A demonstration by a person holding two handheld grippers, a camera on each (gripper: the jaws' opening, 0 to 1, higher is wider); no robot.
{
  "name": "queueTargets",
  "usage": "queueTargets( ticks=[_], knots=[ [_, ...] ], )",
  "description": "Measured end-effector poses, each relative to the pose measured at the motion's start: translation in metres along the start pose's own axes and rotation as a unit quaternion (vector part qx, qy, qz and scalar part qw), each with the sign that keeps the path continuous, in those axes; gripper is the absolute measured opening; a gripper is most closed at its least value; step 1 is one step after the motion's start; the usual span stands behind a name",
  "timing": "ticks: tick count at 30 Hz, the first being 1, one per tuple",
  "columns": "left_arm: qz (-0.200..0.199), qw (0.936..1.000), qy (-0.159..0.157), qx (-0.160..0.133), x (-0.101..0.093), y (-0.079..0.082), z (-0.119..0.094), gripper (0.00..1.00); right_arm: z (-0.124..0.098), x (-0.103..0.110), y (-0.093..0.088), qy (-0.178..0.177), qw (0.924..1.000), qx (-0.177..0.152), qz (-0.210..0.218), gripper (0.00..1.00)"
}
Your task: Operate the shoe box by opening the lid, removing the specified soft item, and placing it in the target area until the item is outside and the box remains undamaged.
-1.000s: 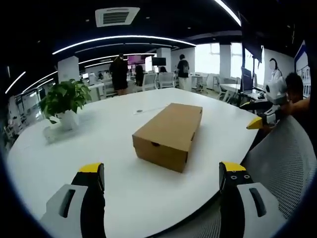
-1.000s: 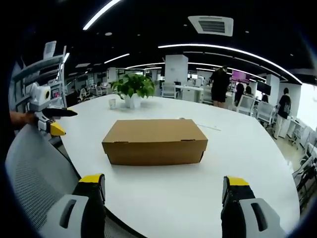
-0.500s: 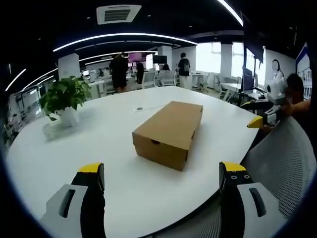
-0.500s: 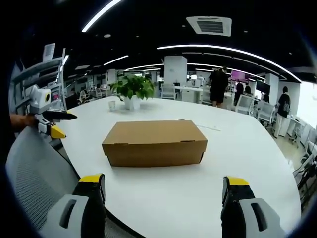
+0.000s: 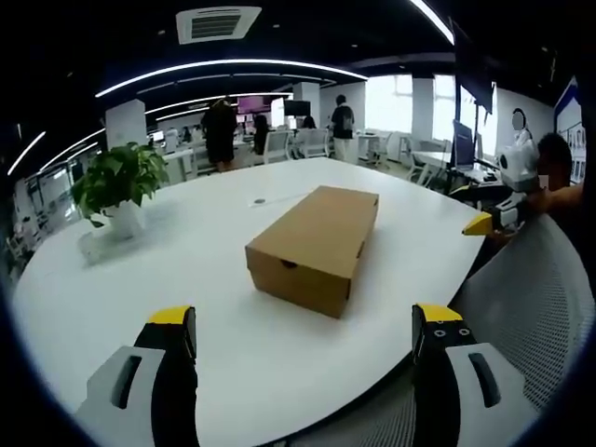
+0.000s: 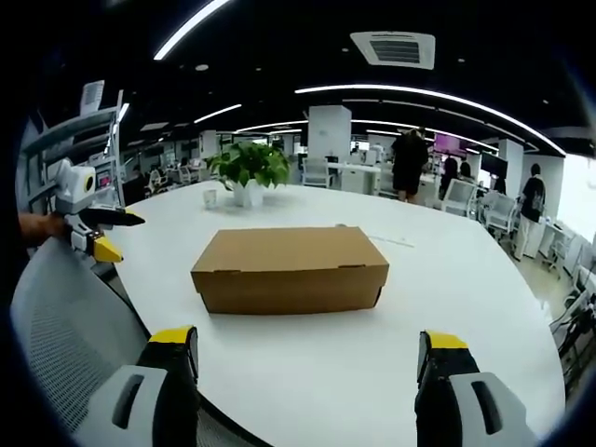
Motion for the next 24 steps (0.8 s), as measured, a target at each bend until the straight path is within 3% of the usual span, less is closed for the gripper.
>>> queueTargets(
  ticks=[12,24],
  knots=[
    [-0.001,1.0000,0.004,-0.001,0.0015,0.0007,-0.0007,1.00,0.0001,0.0008,0.0004,0.001,1.0000,0.002,0.001,0.98],
    [0.018,0.9995,0.000,0.026,-0.0041,-0.0017,0.0008,1.00,0.0010,0.0033,-0.0007,0.011,0.9998,0.013,-0.004,0.98]
  ],
)
Point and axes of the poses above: the point that each gripper's makers call its tool centre point, and the gripper's own axes: z roughly forward along the fingers, x roughly to its left, y roughly out of its top, the point moved 7 cm from there along -z, roughly backward along the fingers, and after that the axes turned 12 degrees about -z, right-handed, at the moved point
